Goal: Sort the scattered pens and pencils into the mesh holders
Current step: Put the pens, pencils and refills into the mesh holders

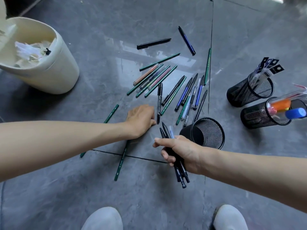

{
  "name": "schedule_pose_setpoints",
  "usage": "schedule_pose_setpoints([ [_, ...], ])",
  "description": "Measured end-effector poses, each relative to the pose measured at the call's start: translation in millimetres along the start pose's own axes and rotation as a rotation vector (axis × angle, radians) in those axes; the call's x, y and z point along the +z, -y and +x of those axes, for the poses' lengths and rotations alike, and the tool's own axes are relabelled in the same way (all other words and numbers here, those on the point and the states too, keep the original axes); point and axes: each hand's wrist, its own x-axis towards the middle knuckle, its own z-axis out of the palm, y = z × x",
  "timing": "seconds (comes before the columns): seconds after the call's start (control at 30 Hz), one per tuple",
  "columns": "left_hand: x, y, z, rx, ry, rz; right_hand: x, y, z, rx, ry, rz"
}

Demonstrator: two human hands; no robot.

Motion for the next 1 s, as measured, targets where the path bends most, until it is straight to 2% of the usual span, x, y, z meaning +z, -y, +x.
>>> schedule_pose_setpoints([
  [0.17, 5, -1, -4, 0.042, -0.03, 0.025, -8, 12, -12, 0.013, -0.012, -0.042],
  [0.27, 6, 2, -12, 0.142, -0.041, 0.062, -12, 17, -23, 0.009, -0.025, -0.043],
  [0.33, 2, 4, -18, 0.207, -0.063, 0.04, -9, 16, -30, 0.005, 0.001, -0.06],
  [0.43, -15, 10, -26, 0.193, -0.114, -0.053, 3, 9, -36, 0.021, 0.055, -0.099],
  [0.6, -64, 33, -28, 0.048, -0.381, -0.22, 17, 17, -29, 0.0, 0.037, -0.169],
  [0.73, -123, 59, -27, 0.009, -0.646, -0.219, 22, 39, -16, -0.077, -0.013, -0.215],
  [0.87, -174, 88, -34, -0.039, -0.812, -0.157, 21, 52, 1, -0.104, -0.07, -0.261],
  [1.0, -198, 112, -44, -0.182, -0.904, -0.16, 22, 64, 16, -0.12, -0.092, -0.312],
])
